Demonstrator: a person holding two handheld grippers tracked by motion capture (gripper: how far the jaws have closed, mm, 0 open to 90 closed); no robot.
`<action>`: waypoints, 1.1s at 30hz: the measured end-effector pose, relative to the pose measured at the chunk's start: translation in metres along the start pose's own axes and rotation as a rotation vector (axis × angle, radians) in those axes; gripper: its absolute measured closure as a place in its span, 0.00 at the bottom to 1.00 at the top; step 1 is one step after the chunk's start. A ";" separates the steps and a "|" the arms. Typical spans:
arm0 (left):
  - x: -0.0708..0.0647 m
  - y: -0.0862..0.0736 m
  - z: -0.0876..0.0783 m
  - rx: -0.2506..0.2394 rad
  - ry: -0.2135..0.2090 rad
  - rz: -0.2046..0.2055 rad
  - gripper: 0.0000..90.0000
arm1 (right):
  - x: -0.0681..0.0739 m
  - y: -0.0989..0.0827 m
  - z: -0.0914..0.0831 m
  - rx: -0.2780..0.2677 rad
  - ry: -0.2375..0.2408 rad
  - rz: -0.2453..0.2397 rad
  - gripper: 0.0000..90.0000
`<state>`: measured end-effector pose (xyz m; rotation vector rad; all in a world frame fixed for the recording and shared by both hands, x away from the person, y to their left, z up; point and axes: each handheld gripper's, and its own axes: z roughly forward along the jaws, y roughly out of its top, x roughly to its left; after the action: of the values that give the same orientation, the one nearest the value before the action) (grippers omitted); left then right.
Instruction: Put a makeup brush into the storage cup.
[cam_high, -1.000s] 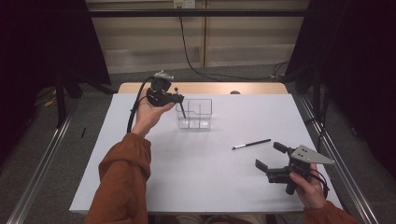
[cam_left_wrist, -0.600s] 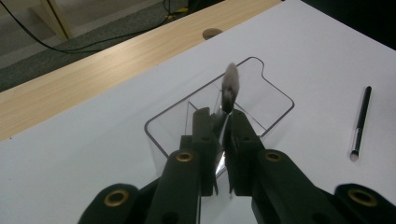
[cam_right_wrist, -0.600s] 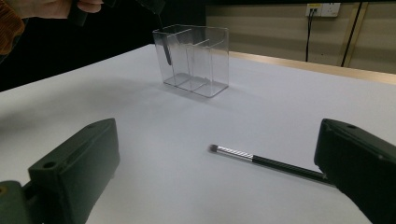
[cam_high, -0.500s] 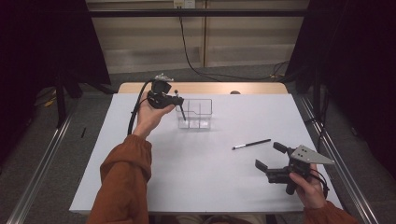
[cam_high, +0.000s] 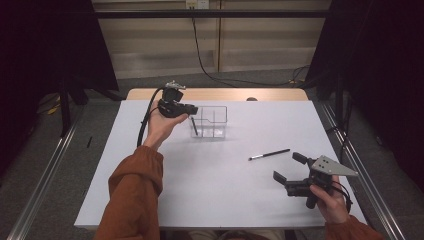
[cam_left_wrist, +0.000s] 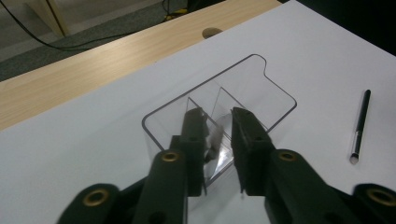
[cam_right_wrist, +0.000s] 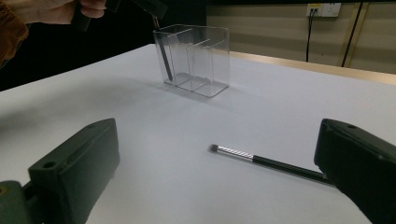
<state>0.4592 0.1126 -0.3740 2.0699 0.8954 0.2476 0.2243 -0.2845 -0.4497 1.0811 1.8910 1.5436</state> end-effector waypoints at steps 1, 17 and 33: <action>0.000 0.000 0.000 -0.002 0.002 -0.001 0.78 | 0.000 0.000 0.000 0.000 0.000 0.000 0.00; 0.004 -0.001 -0.005 -0.068 0.063 -0.048 0.23 | 0.000 0.000 0.000 -0.002 0.000 -0.004 0.00; 0.006 -0.017 -0.015 -0.162 0.037 -0.060 0.04 | 0.000 0.000 0.000 -0.003 -0.002 -0.001 0.00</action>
<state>0.4480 0.1318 -0.3784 1.8915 0.9279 0.3169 0.2246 -0.2847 -0.4496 1.0798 1.8876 1.5438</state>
